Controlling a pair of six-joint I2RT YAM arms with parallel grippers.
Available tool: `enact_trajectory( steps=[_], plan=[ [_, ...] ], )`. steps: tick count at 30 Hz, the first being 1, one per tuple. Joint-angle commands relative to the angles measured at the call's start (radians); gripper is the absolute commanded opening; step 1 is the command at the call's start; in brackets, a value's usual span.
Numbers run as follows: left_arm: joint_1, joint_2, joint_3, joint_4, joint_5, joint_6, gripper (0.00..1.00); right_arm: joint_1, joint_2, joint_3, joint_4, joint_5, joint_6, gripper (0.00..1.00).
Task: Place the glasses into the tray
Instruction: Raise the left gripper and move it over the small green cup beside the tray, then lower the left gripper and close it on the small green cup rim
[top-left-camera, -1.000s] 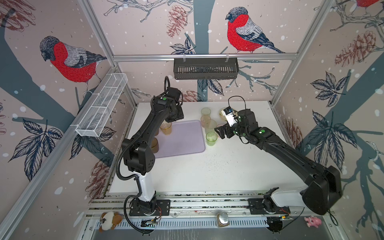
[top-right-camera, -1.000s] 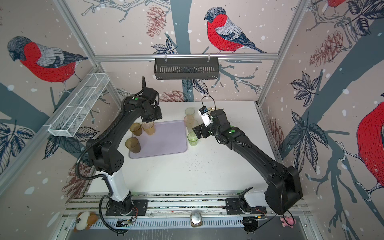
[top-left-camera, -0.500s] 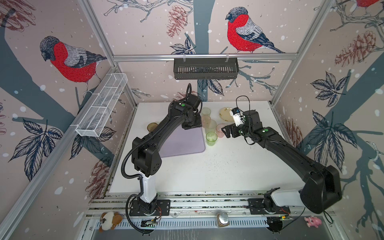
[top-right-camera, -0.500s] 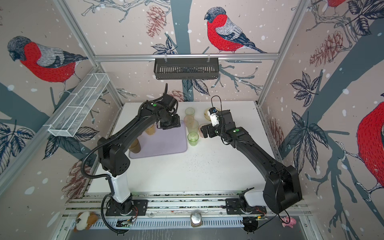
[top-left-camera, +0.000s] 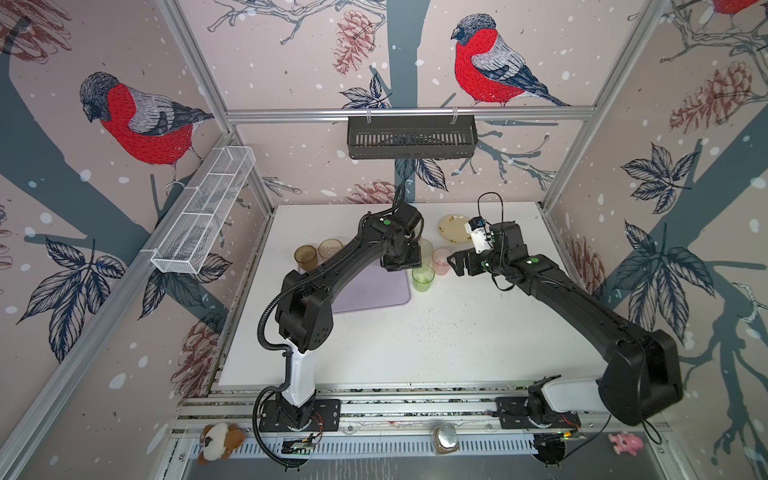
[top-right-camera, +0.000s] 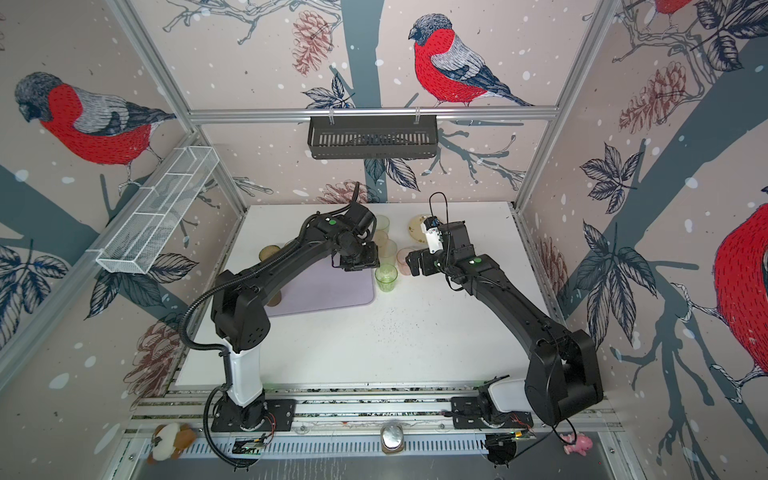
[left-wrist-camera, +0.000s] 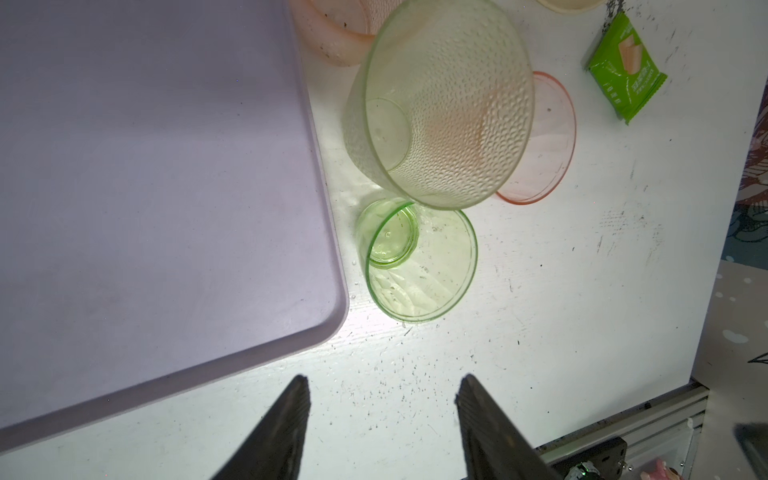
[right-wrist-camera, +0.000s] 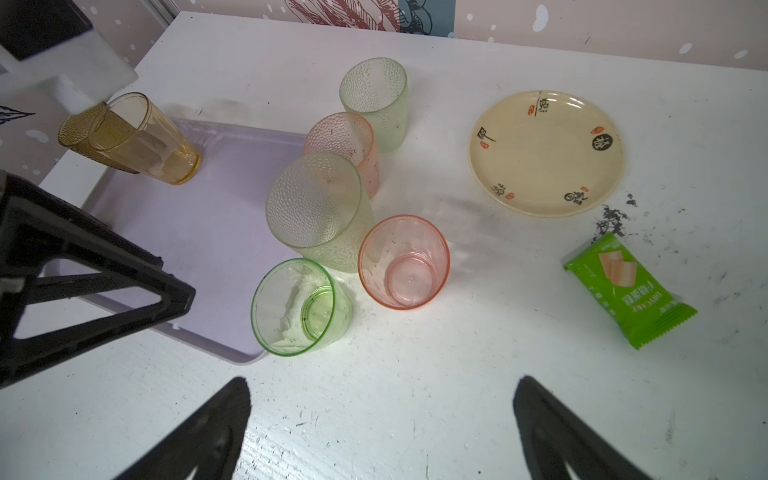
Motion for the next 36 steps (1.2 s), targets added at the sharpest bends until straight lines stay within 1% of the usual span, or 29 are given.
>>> enact_trajectory(
  steps=[1, 7, 13, 18, 27, 36],
  plan=[
    [-0.009, 0.014, -0.024, 0.030, 0.004, -0.017, 0.58, -0.002, 0.004, -0.001, 0.001, -0.011, 0.012, 1.00],
    [-0.026, 0.047, -0.046, 0.066, -0.038, -0.031, 0.55, -0.004, 0.004, -0.001, 0.001, -0.011, 0.012, 0.99],
    [-0.029, 0.062, -0.081, 0.119, -0.043, -0.051, 0.51, -0.002, 0.010, 0.005, 0.001, -0.012, 0.012, 1.00],
    [-0.030, 0.082, -0.075, 0.138, -0.054, -0.060, 0.46, -0.003, 0.011, 0.008, -0.003, -0.011, 0.009, 1.00],
    [-0.034, 0.104, -0.067, 0.142, -0.068, -0.073, 0.37, -0.005, 0.016, 0.015, -0.005, -0.010, 0.007, 1.00],
    [-0.035, 0.113, -0.072, 0.145, -0.072, -0.073, 0.32, -0.005, 0.018, 0.022, -0.006, -0.012, 0.009, 1.00]
  ],
)
